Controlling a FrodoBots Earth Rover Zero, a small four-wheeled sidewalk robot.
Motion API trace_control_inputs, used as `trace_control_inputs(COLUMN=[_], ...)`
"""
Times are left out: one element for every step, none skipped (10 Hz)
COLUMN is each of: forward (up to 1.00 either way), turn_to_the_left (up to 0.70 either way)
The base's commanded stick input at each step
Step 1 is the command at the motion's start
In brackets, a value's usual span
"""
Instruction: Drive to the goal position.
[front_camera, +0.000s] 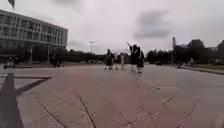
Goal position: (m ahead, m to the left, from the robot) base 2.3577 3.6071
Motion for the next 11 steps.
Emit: trace_control_inputs(forward=[0.70, 0.70, 0.70, 0.70, 0.70, 0.70, 0.70, 0.70, 0.70, 0.70, 0.70], turn_to_the_left=[0.01, 0.01, 0.01, 0.01, 0.01, 0.01, 0.04, 0.14, 0.15, 0.15, 0.15])
